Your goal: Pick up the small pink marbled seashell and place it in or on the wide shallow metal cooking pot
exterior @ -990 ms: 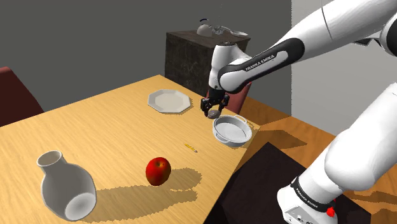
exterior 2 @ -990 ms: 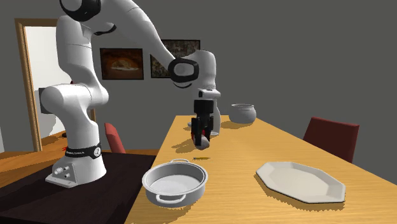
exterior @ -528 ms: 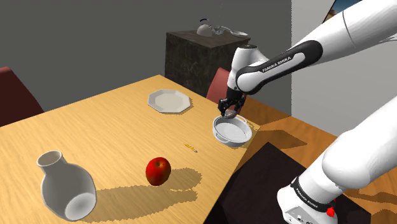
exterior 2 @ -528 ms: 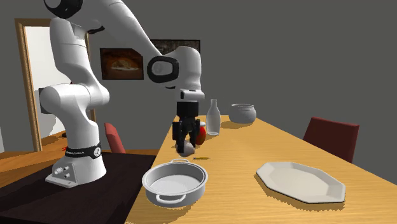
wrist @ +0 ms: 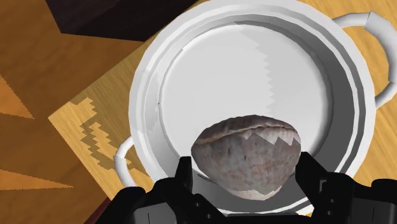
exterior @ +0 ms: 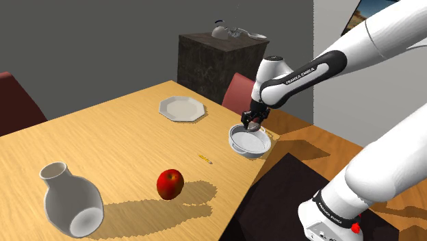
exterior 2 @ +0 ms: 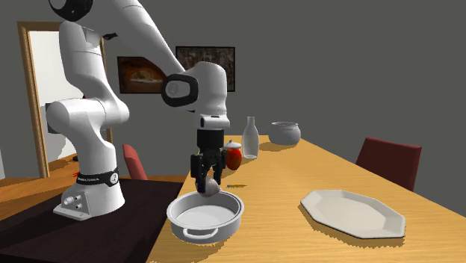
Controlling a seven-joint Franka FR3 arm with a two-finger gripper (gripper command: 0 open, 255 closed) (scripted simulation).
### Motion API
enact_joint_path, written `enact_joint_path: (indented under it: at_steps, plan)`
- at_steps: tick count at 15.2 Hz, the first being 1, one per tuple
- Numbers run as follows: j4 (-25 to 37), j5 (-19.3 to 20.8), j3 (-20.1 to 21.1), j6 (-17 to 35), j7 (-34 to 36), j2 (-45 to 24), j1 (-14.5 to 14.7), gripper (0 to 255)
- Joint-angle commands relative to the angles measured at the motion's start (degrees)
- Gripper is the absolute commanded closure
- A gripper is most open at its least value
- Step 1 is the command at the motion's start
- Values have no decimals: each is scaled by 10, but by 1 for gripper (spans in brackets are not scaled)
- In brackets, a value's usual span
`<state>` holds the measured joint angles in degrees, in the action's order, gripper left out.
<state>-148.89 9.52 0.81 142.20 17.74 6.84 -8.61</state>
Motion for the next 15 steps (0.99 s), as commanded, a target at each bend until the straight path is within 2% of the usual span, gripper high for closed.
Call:
enact_joint_path:
  at_steps: [1,7,14,15]
  plan:
    - [-4,4,0,19,4,-15,-1,255]
    - [-11,21,-1,72,19,-61,-4,255]
    - [-11,21,-1,72,19,-61,-4,255]
    - [-11,21,-1,72,19,-61,-4,0]
